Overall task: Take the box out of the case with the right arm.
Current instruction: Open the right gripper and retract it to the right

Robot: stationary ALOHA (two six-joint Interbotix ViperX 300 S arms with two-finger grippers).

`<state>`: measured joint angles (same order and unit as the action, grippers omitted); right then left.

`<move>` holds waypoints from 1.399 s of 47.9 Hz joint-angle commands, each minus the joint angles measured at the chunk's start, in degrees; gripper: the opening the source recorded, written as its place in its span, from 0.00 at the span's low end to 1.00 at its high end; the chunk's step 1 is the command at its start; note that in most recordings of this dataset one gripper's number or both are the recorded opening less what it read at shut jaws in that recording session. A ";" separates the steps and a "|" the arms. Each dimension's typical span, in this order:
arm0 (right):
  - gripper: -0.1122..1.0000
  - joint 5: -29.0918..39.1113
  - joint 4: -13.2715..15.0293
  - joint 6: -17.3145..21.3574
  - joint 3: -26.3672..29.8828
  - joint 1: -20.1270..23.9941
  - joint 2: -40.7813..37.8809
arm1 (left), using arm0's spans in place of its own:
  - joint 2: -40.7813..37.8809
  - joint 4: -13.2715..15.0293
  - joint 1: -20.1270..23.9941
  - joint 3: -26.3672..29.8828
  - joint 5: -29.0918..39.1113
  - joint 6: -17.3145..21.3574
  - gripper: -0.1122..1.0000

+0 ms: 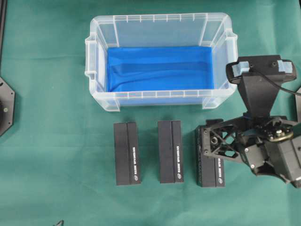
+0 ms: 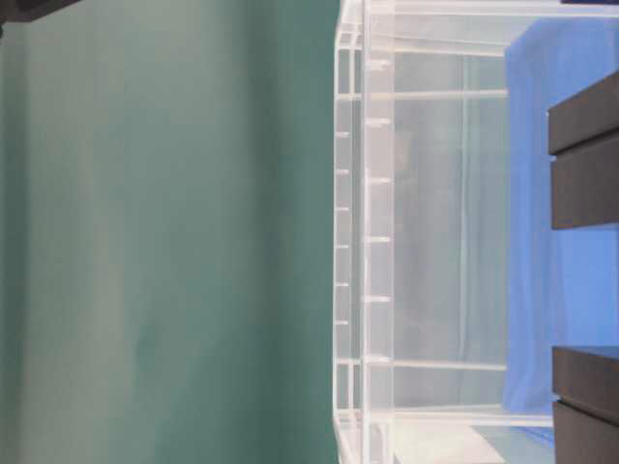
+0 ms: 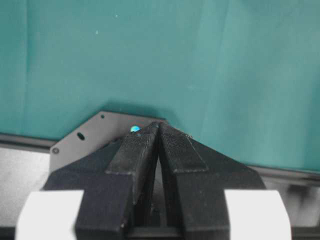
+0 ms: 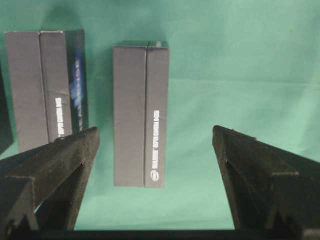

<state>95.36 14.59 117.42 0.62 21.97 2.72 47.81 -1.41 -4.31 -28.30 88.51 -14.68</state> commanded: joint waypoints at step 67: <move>0.86 -7.47 2.11 -21.36 -24.79 -21.36 27.16 | -0.09 -0.18 0.26 0.53 -0.18 0.00 0.10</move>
<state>89.30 16.44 98.70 -24.61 3.96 29.27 47.90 -1.41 -4.31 -28.30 88.51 -14.77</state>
